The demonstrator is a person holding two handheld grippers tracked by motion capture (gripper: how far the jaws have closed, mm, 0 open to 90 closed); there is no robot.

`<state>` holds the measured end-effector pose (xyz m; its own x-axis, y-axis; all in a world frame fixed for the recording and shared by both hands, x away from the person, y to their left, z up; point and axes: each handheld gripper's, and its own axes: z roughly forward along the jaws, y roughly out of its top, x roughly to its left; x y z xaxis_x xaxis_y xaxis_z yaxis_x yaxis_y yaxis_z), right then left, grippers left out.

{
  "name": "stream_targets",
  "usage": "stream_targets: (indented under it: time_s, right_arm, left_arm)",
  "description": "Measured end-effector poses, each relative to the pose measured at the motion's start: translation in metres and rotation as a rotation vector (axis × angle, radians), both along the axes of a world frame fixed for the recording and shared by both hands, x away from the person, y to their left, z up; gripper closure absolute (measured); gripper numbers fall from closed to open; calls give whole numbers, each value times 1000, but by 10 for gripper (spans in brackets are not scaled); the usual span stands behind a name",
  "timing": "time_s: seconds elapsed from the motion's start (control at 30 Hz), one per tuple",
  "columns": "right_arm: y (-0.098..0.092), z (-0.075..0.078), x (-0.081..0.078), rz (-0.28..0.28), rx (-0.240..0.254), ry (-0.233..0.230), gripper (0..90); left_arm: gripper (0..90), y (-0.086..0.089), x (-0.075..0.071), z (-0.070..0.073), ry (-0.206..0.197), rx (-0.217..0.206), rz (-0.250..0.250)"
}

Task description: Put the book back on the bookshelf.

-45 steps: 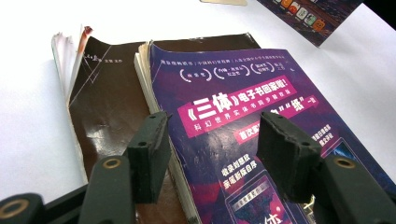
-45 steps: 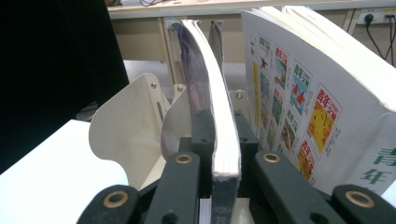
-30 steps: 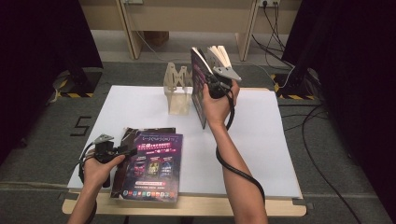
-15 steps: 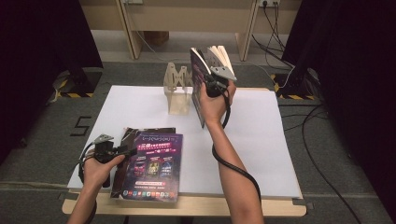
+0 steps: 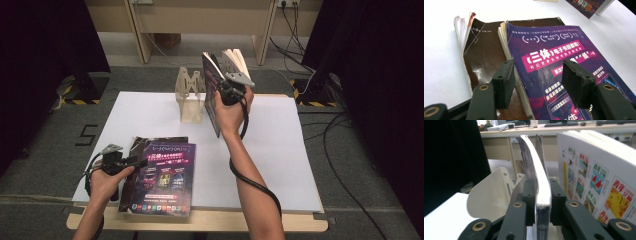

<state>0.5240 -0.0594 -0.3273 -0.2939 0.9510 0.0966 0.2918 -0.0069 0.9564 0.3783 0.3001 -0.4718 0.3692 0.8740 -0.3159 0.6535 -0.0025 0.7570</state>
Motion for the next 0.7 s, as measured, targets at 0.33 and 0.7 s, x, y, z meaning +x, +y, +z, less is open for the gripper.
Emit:
stream_targets:
  time_s: [0.33, 0.7]
  right_arm:
    - [-5, -4, -3, -5, -11, 15, 756]
    - [-8, -8, 1, -12, -26, 65, 807]
  left_arm:
    - [433, 1, 0, 0, 2, 3, -1]
    - [433, -1, 0, -1, 4, 3, -4]
